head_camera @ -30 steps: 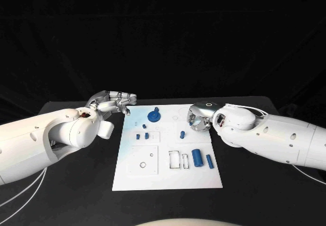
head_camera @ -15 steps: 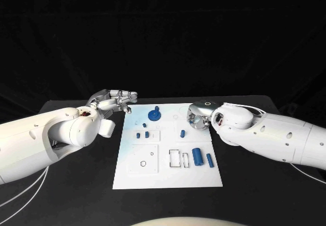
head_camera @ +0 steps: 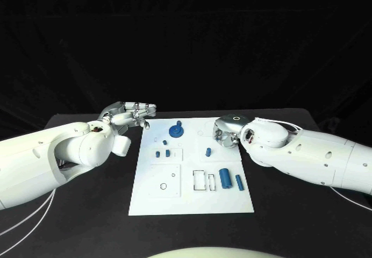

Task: Assemble the parts on the task board

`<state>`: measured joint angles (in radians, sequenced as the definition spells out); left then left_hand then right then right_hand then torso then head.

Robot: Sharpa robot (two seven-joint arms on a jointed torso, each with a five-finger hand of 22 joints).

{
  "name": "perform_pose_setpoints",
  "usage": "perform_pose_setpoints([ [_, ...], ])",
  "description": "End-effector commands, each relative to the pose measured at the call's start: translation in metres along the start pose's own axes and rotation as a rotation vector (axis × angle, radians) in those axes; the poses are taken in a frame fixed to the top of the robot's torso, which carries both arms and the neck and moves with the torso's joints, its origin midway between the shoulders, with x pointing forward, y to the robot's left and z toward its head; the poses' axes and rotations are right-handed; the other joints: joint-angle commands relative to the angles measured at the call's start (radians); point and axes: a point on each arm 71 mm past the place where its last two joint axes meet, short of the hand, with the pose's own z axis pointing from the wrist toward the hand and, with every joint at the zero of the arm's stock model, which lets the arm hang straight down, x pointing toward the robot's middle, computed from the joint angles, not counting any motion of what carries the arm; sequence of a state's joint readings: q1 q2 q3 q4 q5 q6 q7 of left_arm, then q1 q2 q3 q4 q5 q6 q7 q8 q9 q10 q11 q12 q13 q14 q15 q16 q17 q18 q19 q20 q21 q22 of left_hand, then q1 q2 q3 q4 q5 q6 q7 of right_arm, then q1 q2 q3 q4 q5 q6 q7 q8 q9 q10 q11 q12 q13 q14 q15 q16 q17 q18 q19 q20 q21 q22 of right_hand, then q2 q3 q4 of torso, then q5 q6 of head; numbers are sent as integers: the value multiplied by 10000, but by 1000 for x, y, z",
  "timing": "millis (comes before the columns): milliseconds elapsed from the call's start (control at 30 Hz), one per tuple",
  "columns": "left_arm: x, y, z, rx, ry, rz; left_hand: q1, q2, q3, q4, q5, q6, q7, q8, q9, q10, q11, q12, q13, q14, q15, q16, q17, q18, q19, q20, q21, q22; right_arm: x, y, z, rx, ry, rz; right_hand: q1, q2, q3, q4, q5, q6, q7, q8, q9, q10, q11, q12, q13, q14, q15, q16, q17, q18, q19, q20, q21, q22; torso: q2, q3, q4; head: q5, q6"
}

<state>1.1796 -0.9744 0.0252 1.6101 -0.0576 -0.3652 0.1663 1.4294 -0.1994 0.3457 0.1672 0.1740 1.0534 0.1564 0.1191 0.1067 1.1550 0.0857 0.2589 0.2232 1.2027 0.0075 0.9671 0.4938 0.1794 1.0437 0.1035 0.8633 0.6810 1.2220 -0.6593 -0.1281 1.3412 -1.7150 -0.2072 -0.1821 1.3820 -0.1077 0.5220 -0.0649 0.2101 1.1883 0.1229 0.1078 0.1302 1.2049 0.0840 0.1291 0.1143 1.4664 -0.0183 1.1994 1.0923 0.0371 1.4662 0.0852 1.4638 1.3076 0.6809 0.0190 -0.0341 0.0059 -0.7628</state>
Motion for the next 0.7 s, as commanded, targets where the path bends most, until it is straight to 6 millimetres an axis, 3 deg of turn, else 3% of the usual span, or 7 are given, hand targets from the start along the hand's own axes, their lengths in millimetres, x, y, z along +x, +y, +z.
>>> perform_pose_setpoints([
  [33, 1, -1, 0, 36, 108, -62, 69, 84, -70, -2, -21, -56, 42, -1, -16, -111, 3, -12, 14, 59, 39, -67, -16, 52, 71, 7, -75, -19, 6, 0, -1, 22, -39, -198, 105, 200, 51, -21, -116, 50, 8, 26, 25, 312, -264, -72, 18, 330, -27, 74, 12, -109, 471, -38, 58, 2028, -9, -4, -9, -1, 11],
  [133, 1, -1, 1, 60, 114, -65, 202, 140, -60, -68, -10, -89, 65, -9, -32, -156, 19, -16, 17, 50, 48, -81, -23, 53, 95, 13, -108, -44, 3, 1, -3, -12, -414, -159, -22, 166, -3, 6, -512, 28, 31, -2, 61, 273, -241, -157, 21, 324, -4, 119, 21, -112, 473, -22, 74, 2047, -24, -3, -4, 9, 20],
  [700, -1, 0, 2, 108, 88, -59, 439, 232, 25, -201, 3, -105, 94, -4, -49, -188, 32, -7, 24, 35, 50, -98, -32, 55, 130, 10, -137, -67, -12, -1, -22, -161, -1544, 318, -115, 103, -88, 21, -618, 69, 19, 8, 109, 300, -245, -197, 37, 331, -12, 206, 89, -138, 527, -3, 175, 2113, -6, 2, -20, 60, 57],
])
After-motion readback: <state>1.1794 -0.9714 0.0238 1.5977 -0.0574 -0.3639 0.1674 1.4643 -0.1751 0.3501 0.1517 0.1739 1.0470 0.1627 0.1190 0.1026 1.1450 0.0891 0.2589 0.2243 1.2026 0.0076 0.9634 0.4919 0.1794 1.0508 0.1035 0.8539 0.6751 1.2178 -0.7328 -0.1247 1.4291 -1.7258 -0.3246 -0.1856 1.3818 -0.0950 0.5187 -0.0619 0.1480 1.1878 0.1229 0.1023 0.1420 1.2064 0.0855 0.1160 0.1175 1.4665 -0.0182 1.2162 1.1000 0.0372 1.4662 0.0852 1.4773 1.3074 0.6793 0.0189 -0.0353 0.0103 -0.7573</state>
